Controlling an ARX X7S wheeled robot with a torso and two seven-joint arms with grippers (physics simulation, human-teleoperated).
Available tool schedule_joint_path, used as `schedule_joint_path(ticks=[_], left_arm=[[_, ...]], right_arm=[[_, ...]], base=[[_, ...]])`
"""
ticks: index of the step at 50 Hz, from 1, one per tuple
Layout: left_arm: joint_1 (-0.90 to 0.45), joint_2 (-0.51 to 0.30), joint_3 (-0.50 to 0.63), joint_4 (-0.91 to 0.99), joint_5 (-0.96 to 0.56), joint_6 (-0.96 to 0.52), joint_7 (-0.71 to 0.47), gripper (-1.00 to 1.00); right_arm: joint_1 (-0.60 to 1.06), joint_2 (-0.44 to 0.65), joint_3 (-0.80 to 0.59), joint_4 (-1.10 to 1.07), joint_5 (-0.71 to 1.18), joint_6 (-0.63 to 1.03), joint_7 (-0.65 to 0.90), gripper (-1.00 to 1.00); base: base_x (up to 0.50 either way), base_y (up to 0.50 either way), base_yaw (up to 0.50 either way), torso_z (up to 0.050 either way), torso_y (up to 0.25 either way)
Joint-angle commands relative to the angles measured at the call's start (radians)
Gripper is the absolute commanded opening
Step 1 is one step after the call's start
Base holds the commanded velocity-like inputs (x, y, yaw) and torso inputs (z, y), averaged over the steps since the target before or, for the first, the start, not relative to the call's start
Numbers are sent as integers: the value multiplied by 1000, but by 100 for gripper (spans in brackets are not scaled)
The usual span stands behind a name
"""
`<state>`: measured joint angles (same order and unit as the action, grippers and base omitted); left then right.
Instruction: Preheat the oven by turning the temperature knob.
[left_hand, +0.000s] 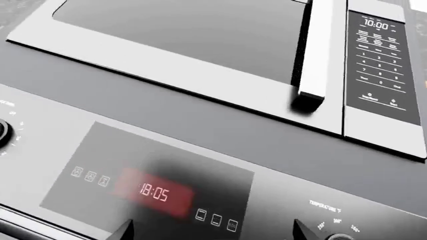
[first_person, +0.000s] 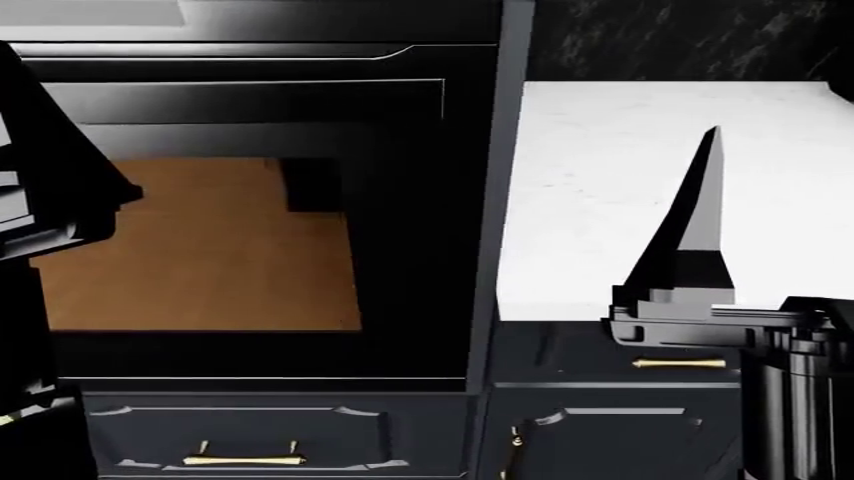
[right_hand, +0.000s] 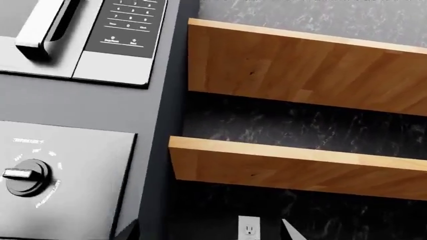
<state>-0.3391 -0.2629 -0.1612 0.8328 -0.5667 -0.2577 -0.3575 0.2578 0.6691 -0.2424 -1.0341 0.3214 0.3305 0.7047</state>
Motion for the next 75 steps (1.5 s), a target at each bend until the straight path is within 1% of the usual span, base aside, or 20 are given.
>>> schedule_joint_path(ticks=[1, 34, 43, 46, 51, 57, 59, 61, 75], left_arm=[[3, -6, 3, 2, -4, 5, -6, 100], [9, -18, 20, -4, -1, 25, -16, 100], [6, -26, 24, 0, -7, 14, -27, 100], [5, -24, 30, -2, 19, 16, -37, 100], [9, -29, 31, -2, 17, 18, -36, 100], [17, -35, 26, 4, -8, 32, -20, 100], [33, -33, 23, 5, -22, 74, 18, 100], [42, -37, 17, 10, -50, 88, 36, 100], [34, -45, 20, 8, -56, 86, 24, 100]], right_arm=[[3, 20, -12, 0, 7, -10, 22, 100], [16, 53, -54, 13, 20, -33, 56, 100], [14, 56, -51, 24, 46, -43, 56, 100], [12, 59, -50, 22, 50, -43, 60, 100], [13, 60, -58, 24, 44, -46, 62, 100], [12, 61, -64, 25, 39, -49, 64, 100], [13, 62, -68, 25, 37, -48, 65, 100], [13, 64, -69, 25, 37, -48, 65, 100], [23, 70, -78, 26, 40, -45, 72, 100]], base=[[-1, 496, 0, 0, 0], [-1, 464, 0, 0, 0], [0, 17, 0, 0, 0], [0, 0, 0, 0, 0], [0, 0, 0, 0, 0], [0, 0, 0, 0, 0], [0, 0, 0, 0, 0], [0, 0, 0, 37, 0], [0, 0, 0, 50, 0]])
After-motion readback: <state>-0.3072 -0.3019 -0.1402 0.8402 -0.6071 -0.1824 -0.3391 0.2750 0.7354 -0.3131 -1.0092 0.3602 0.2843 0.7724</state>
